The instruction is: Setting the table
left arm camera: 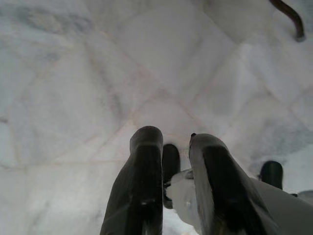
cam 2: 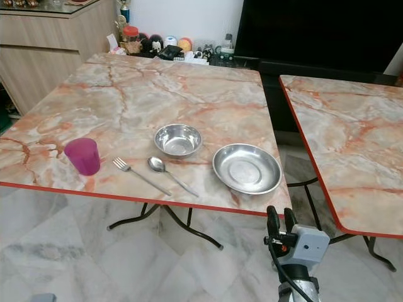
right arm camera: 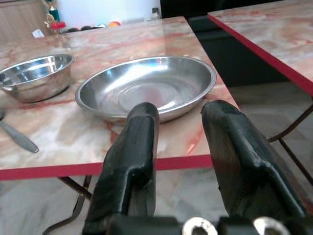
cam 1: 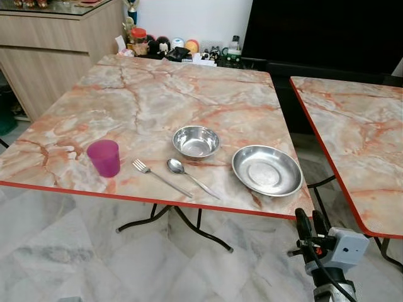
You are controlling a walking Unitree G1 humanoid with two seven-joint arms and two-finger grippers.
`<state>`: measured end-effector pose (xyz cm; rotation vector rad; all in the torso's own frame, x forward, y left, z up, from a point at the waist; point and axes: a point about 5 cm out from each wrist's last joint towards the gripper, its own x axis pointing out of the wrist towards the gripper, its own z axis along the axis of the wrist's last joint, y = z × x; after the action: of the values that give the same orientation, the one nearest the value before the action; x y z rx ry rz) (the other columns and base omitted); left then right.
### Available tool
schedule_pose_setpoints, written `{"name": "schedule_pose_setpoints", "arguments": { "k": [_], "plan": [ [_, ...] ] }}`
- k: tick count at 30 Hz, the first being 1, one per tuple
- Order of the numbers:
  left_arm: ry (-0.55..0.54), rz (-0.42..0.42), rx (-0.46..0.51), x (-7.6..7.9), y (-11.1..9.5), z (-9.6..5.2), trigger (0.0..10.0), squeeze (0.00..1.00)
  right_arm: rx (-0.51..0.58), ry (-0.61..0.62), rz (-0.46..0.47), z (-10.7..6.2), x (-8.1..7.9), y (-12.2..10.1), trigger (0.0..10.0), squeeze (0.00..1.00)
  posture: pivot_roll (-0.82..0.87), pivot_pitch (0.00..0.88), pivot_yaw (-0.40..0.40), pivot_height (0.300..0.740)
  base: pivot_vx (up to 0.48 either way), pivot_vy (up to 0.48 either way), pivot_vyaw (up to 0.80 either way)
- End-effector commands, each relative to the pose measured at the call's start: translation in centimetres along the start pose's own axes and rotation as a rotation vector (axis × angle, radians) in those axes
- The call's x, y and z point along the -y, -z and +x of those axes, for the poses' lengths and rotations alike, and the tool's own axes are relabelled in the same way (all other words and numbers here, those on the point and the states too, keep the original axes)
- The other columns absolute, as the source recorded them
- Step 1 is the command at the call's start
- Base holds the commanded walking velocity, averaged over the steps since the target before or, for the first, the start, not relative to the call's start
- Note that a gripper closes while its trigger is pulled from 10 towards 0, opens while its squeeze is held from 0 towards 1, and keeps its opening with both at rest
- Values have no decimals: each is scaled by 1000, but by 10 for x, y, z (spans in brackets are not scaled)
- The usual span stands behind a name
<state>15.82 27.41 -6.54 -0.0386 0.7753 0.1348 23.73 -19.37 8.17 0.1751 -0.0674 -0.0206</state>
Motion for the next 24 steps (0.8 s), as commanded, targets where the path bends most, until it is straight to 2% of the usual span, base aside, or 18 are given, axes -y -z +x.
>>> {"name": "schedule_pose_setpoints", "arguments": {
  "k": [1, 2, 4, 6, 7, 8, 11, 15, 22, 24],
  "plan": [
    [12, -9, -16, 1, 7, -2, 10000, 0, 30, 12, -9, 2, 4, -11, 10000, 584, 25, 86, -69, 740, 0, 0, 0],
    [28, -3, -15, 5, 7, -1, 10000, 0, 59, 55, 16, 6, 7, -16, 10000, 1000, 25, 86, -69, 740, 0, 0, 0],
    [32, -3, -14, 6, 6, -1, 10000, 0, 61, 60, 16, 6, 7, -17, 10000, 1000, 24, 91, -67, 740, 0, 0, 0],
    [67, 15, -4, 15, 4, 2, 10000, 0, 60, 101, 5, 8, 9, -17, 10000, 1000, 20, 92, -68, 740, 0, 0, 0],
    [75, 19, 0, 17, 2, 3, 10000, 0, 60, 113, 4, 8, 9, -17, 10000, 733, 20, 92, -68, 740, 0, 0, 0],
    [82, 18, 7, 21, 0, 4, 10000, 0, 55, 122, 2, 9, 9, -17, 10000, 0, 15, 92, -68, 740, 0, 0, 0],
    [93, 16, 18, 25, -3, 6, 10000, 0, 44, 121, 9, 10, 6, -15, 10000, 0, 20, 94, -68, 740, 0, 0, 0],
    [97, 22, 20, 25, -4, 6, 10000, 0, 36, 121, 12, 13, 4, -13, 10000, 0, 24, 97, -69, 740, 307, 0, 0],
    [70, 19, -1, 15, 5, 1, 10000, 0, 31, 163, 21, 21, 8, -17, 10000, 0, 33, 93, -69, 740, 330, 0, 0],
    [68, 20, -8, 15, 7, 0, 10000, 0, 31, 167, 25, 22, 8, -18, 10000, 0, 35, 90, -67, 740, 352, 0, -741]
  ]
}}
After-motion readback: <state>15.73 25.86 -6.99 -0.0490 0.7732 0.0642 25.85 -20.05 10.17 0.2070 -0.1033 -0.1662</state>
